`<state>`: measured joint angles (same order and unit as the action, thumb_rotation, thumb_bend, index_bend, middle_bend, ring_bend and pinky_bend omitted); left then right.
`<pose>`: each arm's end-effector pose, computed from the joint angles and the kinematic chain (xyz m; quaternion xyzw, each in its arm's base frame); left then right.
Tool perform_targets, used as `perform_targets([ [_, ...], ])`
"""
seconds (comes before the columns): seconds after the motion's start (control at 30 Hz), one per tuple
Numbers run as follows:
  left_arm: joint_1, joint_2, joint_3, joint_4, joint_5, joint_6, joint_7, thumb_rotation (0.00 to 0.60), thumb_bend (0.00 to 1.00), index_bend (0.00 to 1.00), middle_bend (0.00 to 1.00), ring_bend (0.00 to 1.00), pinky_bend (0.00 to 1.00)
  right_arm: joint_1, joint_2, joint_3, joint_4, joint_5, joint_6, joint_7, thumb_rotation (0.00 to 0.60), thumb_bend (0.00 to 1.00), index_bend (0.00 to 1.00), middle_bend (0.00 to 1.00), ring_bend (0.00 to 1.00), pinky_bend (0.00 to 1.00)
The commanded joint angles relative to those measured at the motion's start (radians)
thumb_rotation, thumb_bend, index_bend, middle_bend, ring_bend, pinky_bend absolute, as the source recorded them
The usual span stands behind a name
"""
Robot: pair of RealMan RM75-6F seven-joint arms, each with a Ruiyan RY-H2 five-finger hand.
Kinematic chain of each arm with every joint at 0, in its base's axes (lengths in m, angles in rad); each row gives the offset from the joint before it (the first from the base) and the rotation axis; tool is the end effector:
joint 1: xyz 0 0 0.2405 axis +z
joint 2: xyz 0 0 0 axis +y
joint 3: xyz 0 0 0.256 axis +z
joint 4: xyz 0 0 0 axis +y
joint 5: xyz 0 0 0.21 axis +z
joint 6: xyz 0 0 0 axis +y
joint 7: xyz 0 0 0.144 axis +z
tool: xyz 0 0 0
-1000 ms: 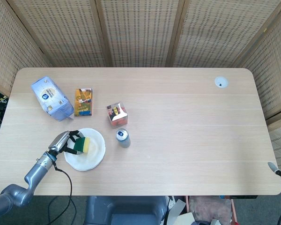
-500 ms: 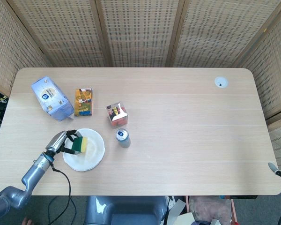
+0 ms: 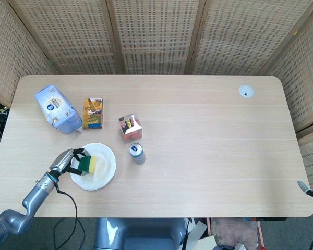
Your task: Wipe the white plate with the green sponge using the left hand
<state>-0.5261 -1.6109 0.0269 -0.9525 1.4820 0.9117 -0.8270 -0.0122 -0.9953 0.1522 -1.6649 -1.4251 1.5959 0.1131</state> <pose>-0.3156 0.3070 -0.0169 -0.5836 -0.6381 -0.3894 0.3172 -0.3179 -0.1684 0.2267 0.5054 -0.3702 0.4296 0.6504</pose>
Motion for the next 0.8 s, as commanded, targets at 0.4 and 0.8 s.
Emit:
perform_targets([
  [0.4, -0.024, 0.087, -0.05, -0.107, 0.02, 0.081, 0.027, 0.6, 0.04, 0.47, 0.44, 0.31, 0.39, -0.005, 0.002, -0.002, 0.0, -0.007, 0.01, 0.008, 0.6, 0.0, 0.0, 0.0, 0.0, 0.0],
  [0.8, -0.074, 0.23, -0.081, -0.089, -0.139, -0.123, 0.349, 0.6, 0.04, 0.47, 0.44, 0.31, 0.36, -0.003, -0.005, -0.006, -0.004, -0.014, 0.01, -0.017, 0.6, 0.0, 0.0, 0.0, 0.0, 0.0],
])
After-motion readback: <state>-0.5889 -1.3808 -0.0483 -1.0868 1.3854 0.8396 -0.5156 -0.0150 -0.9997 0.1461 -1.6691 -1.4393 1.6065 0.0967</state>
